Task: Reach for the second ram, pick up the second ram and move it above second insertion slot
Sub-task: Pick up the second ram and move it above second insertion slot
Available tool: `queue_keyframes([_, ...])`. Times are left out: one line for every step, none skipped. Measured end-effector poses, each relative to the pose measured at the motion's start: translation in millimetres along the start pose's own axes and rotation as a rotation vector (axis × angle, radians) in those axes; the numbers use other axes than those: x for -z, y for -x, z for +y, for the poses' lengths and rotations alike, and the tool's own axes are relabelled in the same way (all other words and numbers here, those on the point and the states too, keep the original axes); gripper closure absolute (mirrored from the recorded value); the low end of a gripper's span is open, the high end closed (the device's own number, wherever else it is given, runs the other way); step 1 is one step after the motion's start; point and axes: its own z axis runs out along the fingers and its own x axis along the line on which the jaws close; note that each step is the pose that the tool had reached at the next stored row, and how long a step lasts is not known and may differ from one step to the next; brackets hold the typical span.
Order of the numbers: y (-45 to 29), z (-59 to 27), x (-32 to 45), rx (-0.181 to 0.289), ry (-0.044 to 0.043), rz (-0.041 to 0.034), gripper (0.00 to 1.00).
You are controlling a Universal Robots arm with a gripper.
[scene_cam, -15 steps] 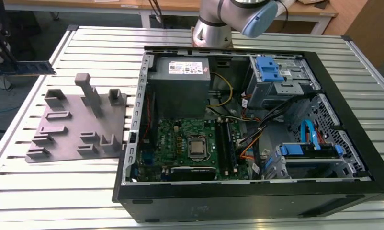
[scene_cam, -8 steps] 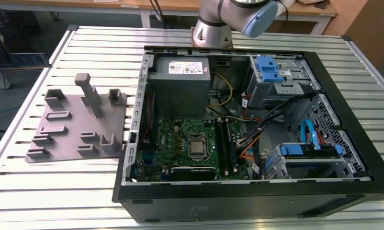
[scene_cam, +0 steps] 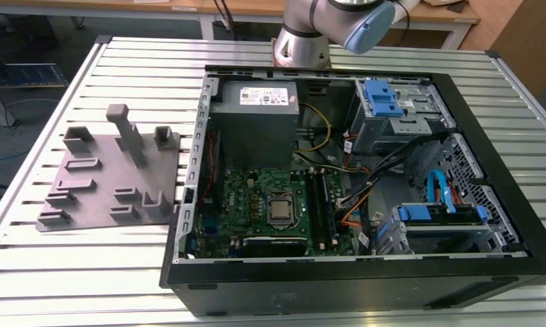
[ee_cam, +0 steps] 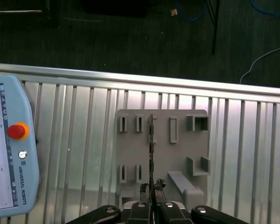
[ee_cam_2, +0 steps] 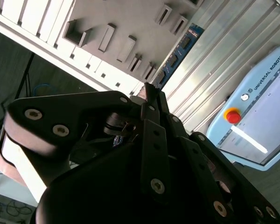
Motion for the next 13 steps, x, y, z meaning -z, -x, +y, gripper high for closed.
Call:
queue_keyframes([0.1,0.1,2.4,0.0,0.0,0.0,0.86])
queue_keyframes([0.2,0.1,4.4,0.0,-0.0001,0.0,0.86])
queue_keyframes([0.2,0.2,6.4,0.0,0.0,0.0001,0.86])
queue_keyframes([0.3,0.2,8.3,0.0,0.0001,0.0001,0.86])
queue_keyframes([0.4,0.3,10.3,0.0,0.0001,0.0,0.86])
queue_keyframes([0.5,0.4,12.3,0.0,0.0,0.0,0.86])
queue_keyframes([0.6,0.4,14.3,0.0,0.0,0.0,0.86])
queue_keyframes([0.6,0.4,16.0,0.0,0.0001,0.0,0.86])
queue_keyframes([0.7,0.5,16.5,0.0,0.0001,-0.0006,0.86])
queue_keyframes([0.7,0.4,16.5,0.0,0.0,-0.0006,0.86])
queue_keyframes([0.7,0.4,16.5,0.0,0.0,-0.0007,0.86])
queue_keyframes([0.7,0.4,16.5,0.0,0.0,-0.0007,0.86])
queue_keyframes([0.7,0.4,16.5,0.0,0.0,-0.0007,0.86])
